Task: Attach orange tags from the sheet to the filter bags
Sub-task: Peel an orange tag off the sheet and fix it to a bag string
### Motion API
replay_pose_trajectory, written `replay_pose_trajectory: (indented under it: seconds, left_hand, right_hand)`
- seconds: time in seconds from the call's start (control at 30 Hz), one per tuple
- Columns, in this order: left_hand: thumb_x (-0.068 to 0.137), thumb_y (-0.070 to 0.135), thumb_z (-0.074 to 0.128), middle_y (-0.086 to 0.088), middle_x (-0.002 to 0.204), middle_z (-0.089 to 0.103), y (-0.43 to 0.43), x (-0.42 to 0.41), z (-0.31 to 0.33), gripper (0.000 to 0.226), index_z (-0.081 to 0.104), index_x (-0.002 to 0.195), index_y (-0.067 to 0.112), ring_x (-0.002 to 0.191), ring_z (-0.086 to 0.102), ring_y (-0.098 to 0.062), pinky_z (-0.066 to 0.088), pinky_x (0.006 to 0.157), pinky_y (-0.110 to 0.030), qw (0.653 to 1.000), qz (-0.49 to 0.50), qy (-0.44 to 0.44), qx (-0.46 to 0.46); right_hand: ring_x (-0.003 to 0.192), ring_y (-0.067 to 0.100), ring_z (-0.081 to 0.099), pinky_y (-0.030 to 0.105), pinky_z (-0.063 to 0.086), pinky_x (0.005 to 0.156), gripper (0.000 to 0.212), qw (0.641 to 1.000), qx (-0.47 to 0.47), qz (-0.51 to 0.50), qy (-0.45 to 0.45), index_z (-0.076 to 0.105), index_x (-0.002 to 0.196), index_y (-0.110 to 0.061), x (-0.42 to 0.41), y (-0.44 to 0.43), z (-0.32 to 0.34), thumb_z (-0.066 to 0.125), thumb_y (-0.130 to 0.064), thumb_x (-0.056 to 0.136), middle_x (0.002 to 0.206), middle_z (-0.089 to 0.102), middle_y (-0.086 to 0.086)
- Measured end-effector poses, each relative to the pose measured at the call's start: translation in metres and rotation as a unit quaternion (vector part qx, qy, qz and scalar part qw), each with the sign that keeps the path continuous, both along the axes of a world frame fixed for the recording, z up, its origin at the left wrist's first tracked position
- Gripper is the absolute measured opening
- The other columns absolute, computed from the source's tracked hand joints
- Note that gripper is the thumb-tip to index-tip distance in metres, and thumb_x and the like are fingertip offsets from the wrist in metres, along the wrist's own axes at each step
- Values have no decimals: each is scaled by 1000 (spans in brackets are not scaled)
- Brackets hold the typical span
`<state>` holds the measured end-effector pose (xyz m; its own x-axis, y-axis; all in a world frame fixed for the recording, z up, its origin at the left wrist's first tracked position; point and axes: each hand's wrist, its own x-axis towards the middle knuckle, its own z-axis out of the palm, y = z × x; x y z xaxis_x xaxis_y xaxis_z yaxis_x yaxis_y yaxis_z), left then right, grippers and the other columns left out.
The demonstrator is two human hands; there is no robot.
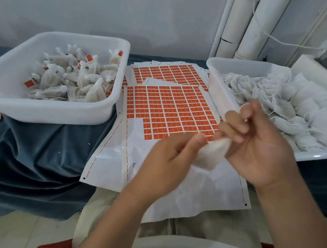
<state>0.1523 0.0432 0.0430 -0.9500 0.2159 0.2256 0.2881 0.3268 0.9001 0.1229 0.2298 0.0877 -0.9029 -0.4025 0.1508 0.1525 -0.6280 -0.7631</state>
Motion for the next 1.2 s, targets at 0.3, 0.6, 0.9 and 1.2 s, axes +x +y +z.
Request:
replay_pose_trajectory:
  seconds: [0.3, 0.6, 0.9, 1.2]
  left_hand:
    - [86, 65, 70, 5, 155, 40, -85, -25, -1, 69, 44, 144, 36, 137, 48, -24, 44, 110, -55, 921, 260, -138, -254]
    - [57, 63, 89, 7, 132, 67, -89, -26, 12, 110, 40, 151, 32, 116, 69, -20, 52, 104, -57, 928, 230, -237, 174]
    - [94, 15, 70, -7, 131, 73, -88, -31, -11, 38, 68, 132, 20, 117, 72, -30, 62, 90, -44, 901, -12, -328, 284]
    - [97, 16, 67, -4, 135, 71, -73, -26, -19, 32, 73, 128, 23, 125, 67, -25, 52, 105, -48, 943, -36, -217, 250]
  right_hand:
    - [55, 3, 56, 9, 42, 55, 38, 769, 569, -226, 187, 73, 87, -34, 4, -17, -32, 51, -62, 100, 63, 61, -13]
    - [87, -9, 66, 0, 44, 57, 31, 816, 512, -251, 93, 75, 90, -37, -7, -59, -73, 53, -53, 105, 88, 71, -31]
    - [88, 0, 71, 9, 54, 60, 28, 849, 449, -258, 102, 79, 89, -33, 0, -47, -64, 59, -44, 105, 91, 76, -19]
    - [71, 6, 63, 8, 41, 64, 19, 754, 537, -277, 257, 80, 84, -26, 4, -41, -53, 76, -43, 93, 68, 65, -18]
